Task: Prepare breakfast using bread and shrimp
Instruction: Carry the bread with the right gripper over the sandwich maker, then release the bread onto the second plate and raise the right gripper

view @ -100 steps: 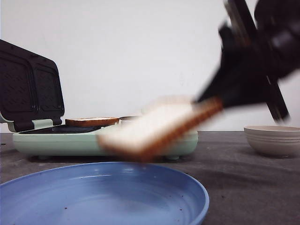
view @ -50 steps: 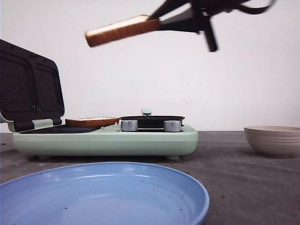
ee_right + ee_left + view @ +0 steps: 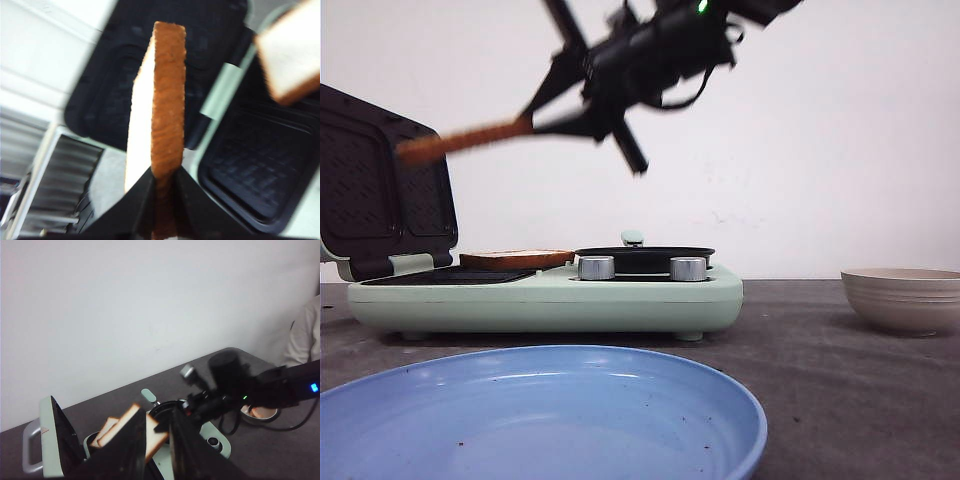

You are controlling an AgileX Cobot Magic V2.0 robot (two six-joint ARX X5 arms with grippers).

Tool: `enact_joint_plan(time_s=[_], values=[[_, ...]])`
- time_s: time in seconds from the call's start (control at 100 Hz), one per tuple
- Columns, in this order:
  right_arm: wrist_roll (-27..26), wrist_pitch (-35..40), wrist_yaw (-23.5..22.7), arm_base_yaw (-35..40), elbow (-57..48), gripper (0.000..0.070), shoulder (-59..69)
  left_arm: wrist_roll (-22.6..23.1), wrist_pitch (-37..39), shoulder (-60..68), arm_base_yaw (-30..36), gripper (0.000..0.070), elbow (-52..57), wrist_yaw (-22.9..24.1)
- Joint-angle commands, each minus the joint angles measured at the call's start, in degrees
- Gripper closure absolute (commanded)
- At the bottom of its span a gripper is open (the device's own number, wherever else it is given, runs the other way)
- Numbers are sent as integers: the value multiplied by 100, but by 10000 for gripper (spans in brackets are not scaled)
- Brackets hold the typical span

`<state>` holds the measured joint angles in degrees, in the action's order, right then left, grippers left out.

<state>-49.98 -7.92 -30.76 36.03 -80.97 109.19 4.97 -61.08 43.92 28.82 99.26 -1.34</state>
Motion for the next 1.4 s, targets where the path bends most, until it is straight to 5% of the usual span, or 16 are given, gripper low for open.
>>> enact_joint_plan(time_s=[0.0, 0.81, 0.86, 1.02, 1.23, 1.39], values=[[-225, -55, 111, 68, -114, 698, 212, 13, 55, 50, 59, 690, 116, 33], [-986, -407, 1047, 435, -114, 691, 745, 13, -90, 0, 278, 690, 116, 50], [-984, -404, 970, 435, -114, 640, 745, 13, -87, -4, 278, 690, 116, 50], [-988, -404, 955, 516, -114, 260, 745, 13, -87, -13, 319, 690, 116, 50], [-907, -313, 422, 518, -114, 98, 745, 13, -87, -13, 334, 690, 116, 52], [-730, -223, -22, 341, -116, 92, 636, 17, -87, -13, 337, 690, 116, 321]])
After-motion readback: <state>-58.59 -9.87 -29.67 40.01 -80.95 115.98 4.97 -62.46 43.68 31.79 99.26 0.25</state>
